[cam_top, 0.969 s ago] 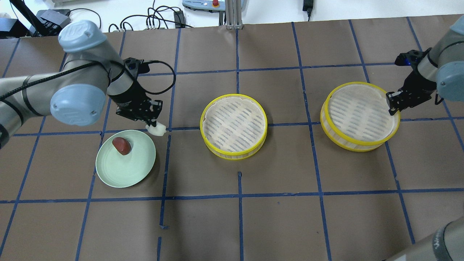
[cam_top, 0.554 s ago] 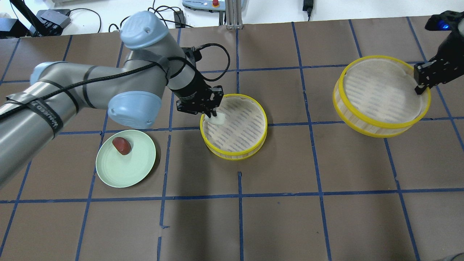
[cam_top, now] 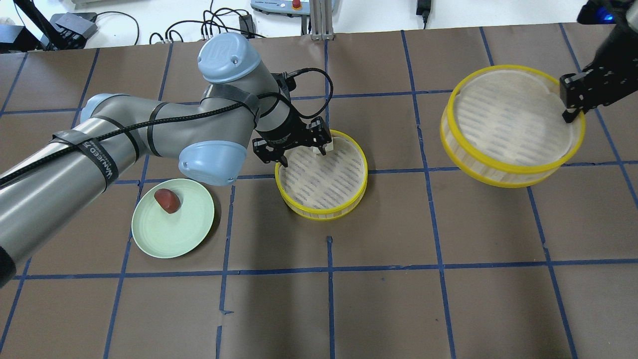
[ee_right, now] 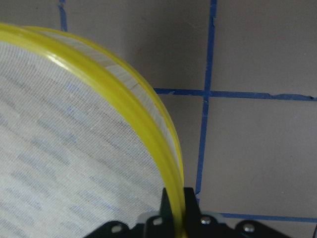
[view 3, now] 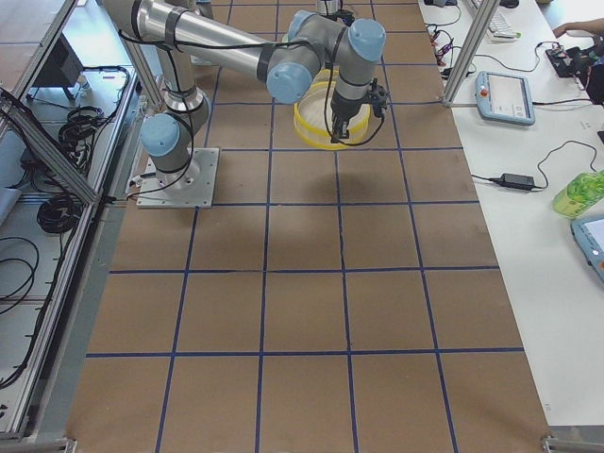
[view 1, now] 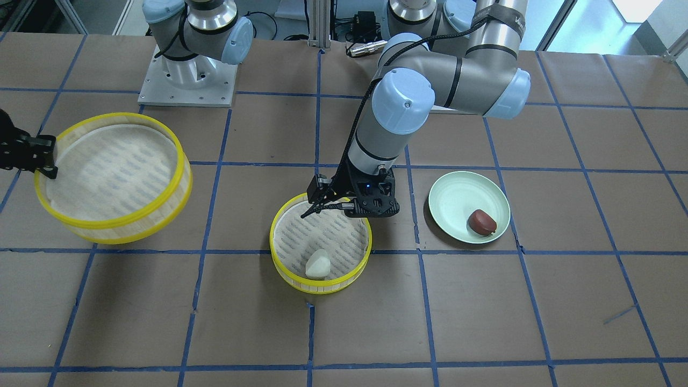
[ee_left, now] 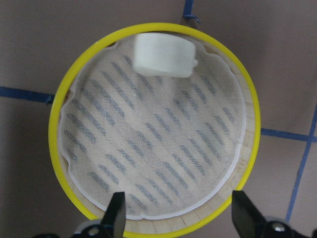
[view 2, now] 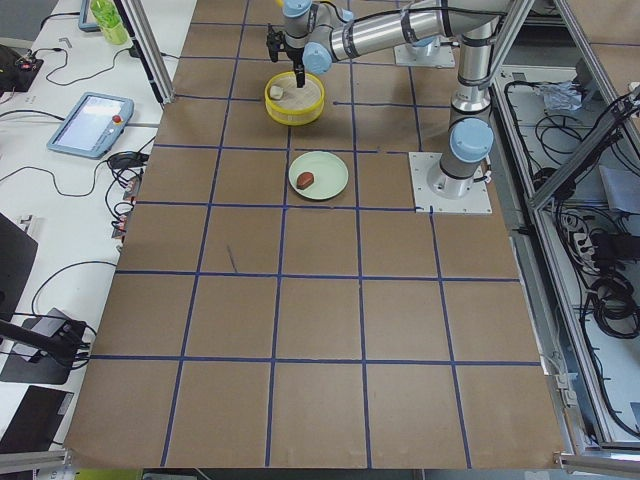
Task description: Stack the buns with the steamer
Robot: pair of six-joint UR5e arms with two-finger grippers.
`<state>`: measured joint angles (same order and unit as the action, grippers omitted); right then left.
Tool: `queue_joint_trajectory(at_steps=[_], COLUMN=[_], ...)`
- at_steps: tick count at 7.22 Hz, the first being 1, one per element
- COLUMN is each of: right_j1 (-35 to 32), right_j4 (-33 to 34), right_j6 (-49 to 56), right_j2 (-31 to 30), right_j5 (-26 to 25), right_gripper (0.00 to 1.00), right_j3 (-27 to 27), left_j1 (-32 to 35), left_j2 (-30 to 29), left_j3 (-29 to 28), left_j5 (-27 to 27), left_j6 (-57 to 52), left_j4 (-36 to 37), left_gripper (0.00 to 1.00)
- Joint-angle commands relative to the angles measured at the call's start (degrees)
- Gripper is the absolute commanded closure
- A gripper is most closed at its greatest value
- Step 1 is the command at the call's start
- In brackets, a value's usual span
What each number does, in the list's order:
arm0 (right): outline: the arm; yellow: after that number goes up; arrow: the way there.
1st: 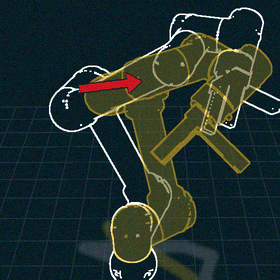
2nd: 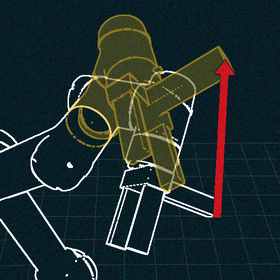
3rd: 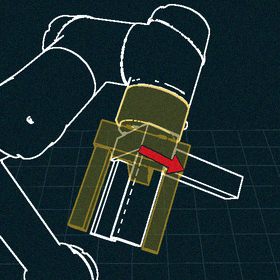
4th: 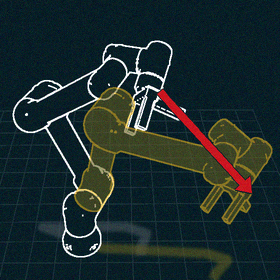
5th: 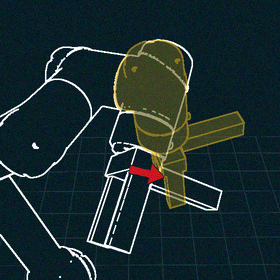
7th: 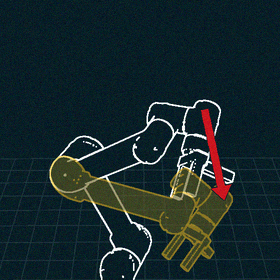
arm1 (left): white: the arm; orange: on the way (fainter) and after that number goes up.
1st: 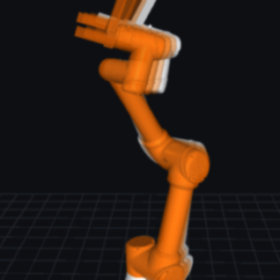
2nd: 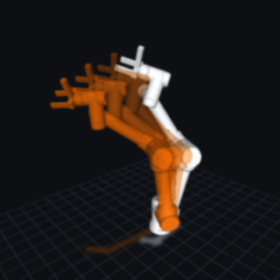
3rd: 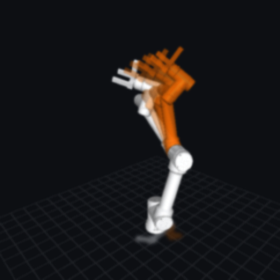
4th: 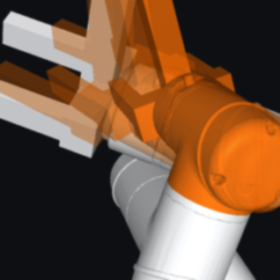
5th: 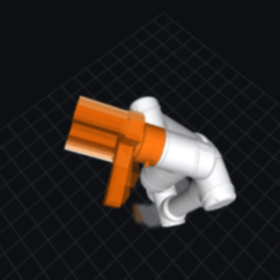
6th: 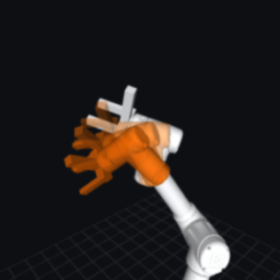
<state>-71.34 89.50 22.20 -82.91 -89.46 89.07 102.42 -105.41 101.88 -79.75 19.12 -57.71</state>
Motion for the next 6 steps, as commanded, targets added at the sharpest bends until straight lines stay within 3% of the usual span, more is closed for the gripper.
queue_joint_trajectory(at_steps=[1, 3, 4, 6], right_j1=[-10.5, -21.5, -26.4, -30.7], right_j4=[5.6, 13.4, 15.2, 17.6], right_j6=[-9.8, -24.4, -29.5, -31.9], right_j2=[3.3, 7.4, 9.7, 12.9], right_j5=[0.8, 0.7, 0.8, 3.1], right_gripper=[0.95, 0.95, 0.95, 0.95], right_j3=[1.4, 1.6, 1.5, 1.5], left_j1=[-11.9, -30.0, -33.8, -33.9], left_j2=[2.7, 7.4, 6.5, 3.9], left_j3=[5.5, 15.4, 16.2, 16.2], left_j5=[-6.7, -6.3, -6.4, -6.1], left_j6=[-22.8, -45.7, -48.4, -48.1], left_j4=[-1.7, -1.5, -1.5, -1.3], left_gripper=[0.0, 0.0, 0.01, 0.05])
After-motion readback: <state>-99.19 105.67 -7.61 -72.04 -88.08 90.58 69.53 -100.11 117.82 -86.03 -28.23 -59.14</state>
